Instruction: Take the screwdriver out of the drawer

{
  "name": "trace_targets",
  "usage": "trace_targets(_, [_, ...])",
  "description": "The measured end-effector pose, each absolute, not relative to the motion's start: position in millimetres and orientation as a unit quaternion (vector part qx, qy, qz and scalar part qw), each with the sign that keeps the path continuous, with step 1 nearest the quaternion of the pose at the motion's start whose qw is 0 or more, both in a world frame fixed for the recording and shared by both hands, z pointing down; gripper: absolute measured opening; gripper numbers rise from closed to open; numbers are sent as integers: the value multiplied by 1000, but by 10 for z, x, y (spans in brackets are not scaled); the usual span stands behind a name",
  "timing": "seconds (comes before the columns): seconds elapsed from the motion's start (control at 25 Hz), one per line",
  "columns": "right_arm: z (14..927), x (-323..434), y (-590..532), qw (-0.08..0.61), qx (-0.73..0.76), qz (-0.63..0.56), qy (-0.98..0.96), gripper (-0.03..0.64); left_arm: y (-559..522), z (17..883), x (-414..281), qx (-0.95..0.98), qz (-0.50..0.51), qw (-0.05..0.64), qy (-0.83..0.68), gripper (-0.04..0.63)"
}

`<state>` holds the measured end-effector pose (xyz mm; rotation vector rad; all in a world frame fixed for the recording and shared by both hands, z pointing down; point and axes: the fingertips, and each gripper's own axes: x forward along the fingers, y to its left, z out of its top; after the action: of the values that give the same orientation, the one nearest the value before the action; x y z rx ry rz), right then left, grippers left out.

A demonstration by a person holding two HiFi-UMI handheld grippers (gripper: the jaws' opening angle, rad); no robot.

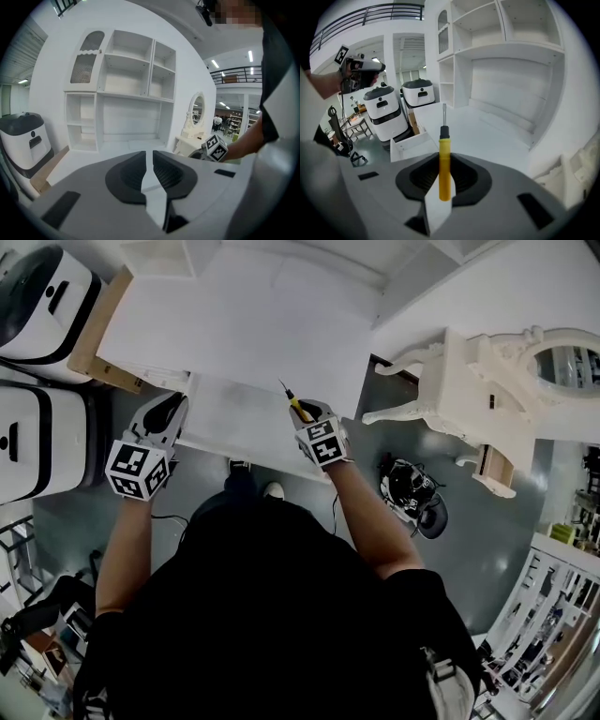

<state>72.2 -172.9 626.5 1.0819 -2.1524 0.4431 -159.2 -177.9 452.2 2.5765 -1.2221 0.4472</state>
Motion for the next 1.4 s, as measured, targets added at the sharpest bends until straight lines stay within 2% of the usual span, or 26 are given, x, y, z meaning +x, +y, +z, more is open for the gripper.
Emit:
trace_targets(0.52, [5479, 1143, -1298, 255, 466, 176, -829, 84, -1244, 4381, -1399, 892, 142, 120, -413, 60])
trace_targets(1.4, [4930, 1715, -842, 196, 493, 151, -834, 84, -732, 4359, -1045, 891, 145, 112, -416, 60])
